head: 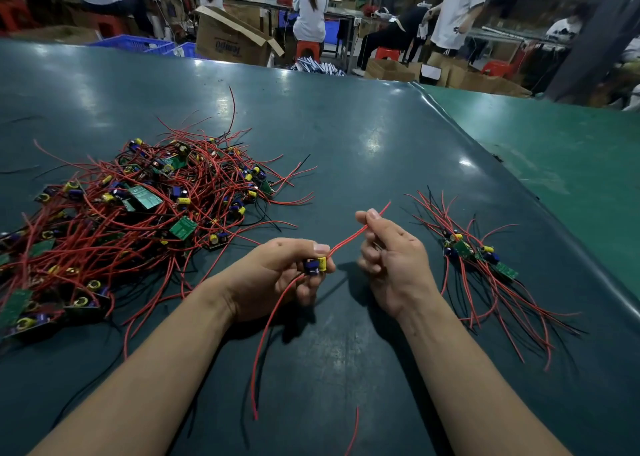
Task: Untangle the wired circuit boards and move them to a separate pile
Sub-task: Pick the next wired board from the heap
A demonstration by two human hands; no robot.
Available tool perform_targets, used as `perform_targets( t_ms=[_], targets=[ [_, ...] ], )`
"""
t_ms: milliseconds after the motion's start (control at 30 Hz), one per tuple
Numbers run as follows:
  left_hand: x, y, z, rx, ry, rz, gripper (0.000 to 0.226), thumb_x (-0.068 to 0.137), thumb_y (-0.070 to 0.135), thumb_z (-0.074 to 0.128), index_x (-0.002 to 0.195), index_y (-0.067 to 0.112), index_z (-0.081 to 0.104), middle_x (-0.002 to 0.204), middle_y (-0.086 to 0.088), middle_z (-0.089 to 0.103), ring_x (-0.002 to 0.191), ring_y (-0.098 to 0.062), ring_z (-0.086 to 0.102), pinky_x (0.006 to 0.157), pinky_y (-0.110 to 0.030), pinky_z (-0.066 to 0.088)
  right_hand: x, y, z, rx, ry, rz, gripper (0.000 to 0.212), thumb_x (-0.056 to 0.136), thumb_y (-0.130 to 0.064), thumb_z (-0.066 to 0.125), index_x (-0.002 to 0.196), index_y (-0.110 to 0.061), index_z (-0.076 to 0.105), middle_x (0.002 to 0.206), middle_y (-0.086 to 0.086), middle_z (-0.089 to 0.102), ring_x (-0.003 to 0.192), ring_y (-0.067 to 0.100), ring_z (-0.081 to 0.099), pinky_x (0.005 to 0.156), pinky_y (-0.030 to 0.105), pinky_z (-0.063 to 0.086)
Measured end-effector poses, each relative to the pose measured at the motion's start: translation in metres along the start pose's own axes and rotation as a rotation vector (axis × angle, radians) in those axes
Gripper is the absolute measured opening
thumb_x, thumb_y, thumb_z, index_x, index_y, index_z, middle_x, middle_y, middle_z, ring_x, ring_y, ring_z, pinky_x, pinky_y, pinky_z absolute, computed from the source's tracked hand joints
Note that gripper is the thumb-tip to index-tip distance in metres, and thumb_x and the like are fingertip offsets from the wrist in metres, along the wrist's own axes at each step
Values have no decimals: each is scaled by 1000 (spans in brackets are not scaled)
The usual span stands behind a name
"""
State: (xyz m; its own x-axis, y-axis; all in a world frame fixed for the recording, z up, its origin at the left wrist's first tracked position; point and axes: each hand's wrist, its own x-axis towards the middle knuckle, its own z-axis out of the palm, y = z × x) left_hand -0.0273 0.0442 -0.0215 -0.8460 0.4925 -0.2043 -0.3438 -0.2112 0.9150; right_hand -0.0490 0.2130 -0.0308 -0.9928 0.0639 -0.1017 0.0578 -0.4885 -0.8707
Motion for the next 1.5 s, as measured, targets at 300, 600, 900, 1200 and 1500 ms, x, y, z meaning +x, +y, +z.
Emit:
perform_targets(
  t_ms=[300, 600, 900, 1200, 1500],
  targets=[
    [-3, 1, 2, 84, -36, 3, 22, 75, 23, 57, 74, 1, 59, 49, 2, 48, 39, -6, 42, 41, -16, 34, 1, -2, 1, -5, 83, -13, 39, 97, -19, 53, 59, -13, 47, 42, -5, 34, 33, 8, 30, 36, 17, 18],
    [-4, 0, 2, 35, -50, 5, 21, 75, 21, 56, 76, 0, 53, 49, 3, 51, 38, -5, 42, 43, -18, 29, 4, -4, -4, 90, 109, -11, 38, 99, -19, 50, 63, -11, 48, 44, -4, 29, 32, 7, 29, 33, 14, 19],
    [1, 1, -1, -68, 20, -13, 17, 73, 20, 68, 76, 5, 61, 55, 0, 48, 41, -7, 40, 45, -18, 34, 7, -8, -9, 148, 115, 41, 25, 97, -30, 55, 88, -9, 66, 60, -4, 44, 38, 6, 34, 32, 17, 25],
    [12, -9, -1, -149, 189, 180, 20, 78, 25, 66, 88, 7, 65, 73, -6, 66, 62, -13, 62, 56, -21, 50, -14, 1, 4, -474, -284, 66, 41, 67, -61, 67, 59, -21, 67, 48, -4, 46, 34, 8, 37, 33, 13, 25],
    [11, -16, 0, -17, 242, 274, 39, 68, 39, 71, 73, 3, 57, 57, -5, 50, 49, -13, 42, 49, -22, 36, -18, 1, 3, -635, -410, 15, 34, 73, -48, 71, 57, -21, 60, 49, -1, 49, 35, 10, 40, 33, 18, 33]
  ],
)
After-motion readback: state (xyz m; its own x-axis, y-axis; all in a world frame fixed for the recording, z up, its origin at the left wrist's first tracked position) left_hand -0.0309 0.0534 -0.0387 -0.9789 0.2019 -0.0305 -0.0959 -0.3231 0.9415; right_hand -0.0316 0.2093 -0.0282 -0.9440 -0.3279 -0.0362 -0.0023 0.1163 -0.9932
